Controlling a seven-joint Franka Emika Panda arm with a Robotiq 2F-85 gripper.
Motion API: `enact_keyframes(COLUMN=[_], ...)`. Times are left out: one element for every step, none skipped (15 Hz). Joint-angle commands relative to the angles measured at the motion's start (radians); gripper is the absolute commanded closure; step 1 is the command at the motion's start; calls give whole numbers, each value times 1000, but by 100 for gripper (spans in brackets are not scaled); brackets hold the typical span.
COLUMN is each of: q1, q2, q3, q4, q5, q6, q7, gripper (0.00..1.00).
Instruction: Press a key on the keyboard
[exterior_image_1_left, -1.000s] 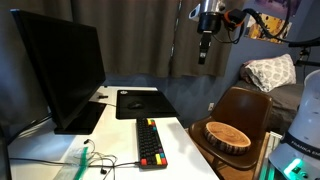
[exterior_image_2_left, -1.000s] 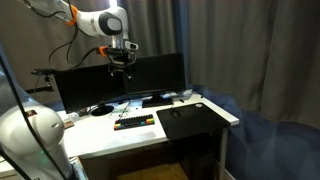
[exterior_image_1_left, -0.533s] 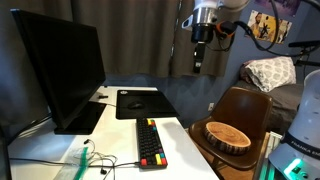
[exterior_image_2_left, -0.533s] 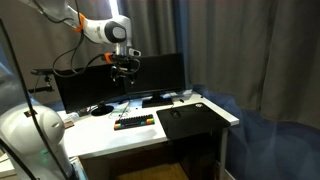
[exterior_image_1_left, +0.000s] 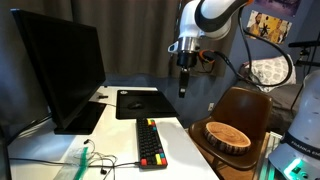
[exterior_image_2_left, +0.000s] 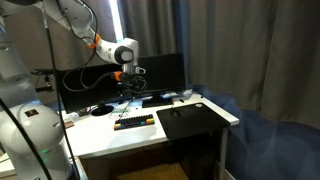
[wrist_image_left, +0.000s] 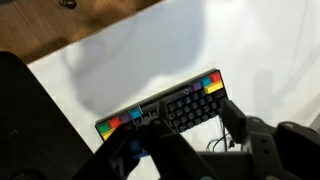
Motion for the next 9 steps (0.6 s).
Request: enact_keyframes(q1=[4, 2, -1, -5, -8, -13, -17, -24, -30], q2=[86, 109, 127, 146, 163, 183, 201, 221, 239], q3=[20, 27, 35, 42, 48, 53, 57, 61, 63], q4=[3, 0, -3, -3, -2, -1, 0, 0, 1], q5=[86, 100, 112, 118, 119, 124, 126, 130, 130], q6=[71, 91, 115, 140, 160, 180, 196, 216, 232], q7=[-76, -87, -98, -105, -108, -120, -127, -142, -149], gripper=[70, 78, 84, 90, 98, 100, 100, 100, 100])
